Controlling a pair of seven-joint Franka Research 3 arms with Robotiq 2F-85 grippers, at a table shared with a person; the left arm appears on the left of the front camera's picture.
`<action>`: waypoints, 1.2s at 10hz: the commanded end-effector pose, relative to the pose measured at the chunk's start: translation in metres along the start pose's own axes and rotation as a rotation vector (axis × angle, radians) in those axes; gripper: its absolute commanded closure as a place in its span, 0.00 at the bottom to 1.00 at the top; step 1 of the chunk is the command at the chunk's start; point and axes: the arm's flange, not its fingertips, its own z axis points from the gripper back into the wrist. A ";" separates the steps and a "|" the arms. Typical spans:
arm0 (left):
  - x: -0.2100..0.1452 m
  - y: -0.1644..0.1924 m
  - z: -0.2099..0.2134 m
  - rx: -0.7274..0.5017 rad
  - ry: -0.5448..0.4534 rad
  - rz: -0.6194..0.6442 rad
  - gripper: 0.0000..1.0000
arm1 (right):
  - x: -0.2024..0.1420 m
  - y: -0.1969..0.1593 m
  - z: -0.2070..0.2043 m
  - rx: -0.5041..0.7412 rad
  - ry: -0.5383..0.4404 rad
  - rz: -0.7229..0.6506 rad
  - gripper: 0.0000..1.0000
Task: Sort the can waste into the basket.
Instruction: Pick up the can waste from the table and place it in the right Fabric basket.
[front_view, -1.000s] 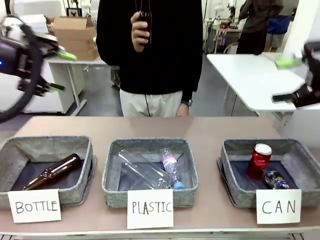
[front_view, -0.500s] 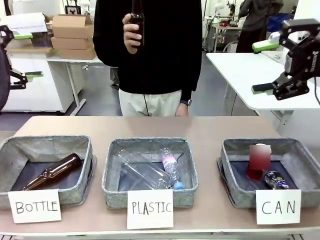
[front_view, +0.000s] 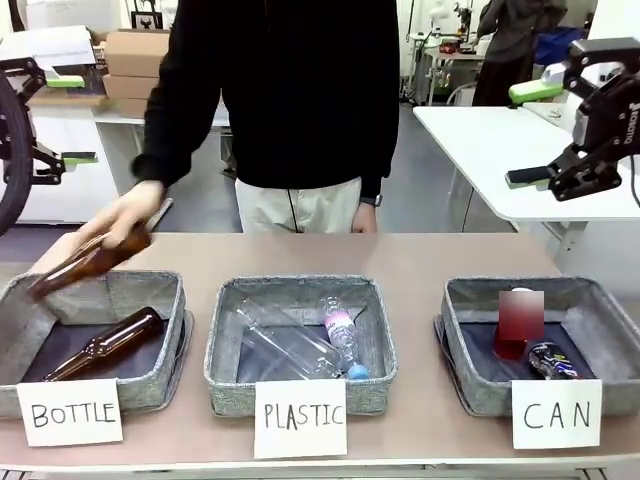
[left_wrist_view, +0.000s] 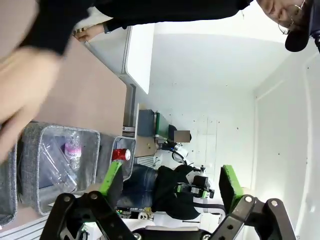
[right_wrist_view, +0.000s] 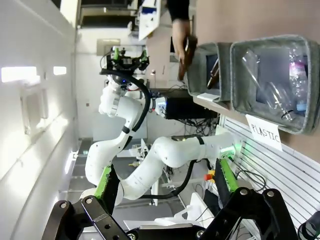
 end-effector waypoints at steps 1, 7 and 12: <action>0.000 -0.005 0.003 0.003 0.010 0.013 0.00 | -0.001 -0.004 0.003 0.014 0.005 0.017 0.00; 0.000 -0.005 0.003 0.003 0.010 0.013 0.00 | -0.001 -0.004 0.003 0.014 0.005 0.017 0.00; 0.000 -0.005 0.003 0.003 0.010 0.013 0.00 | -0.001 -0.004 0.003 0.014 0.005 0.017 0.00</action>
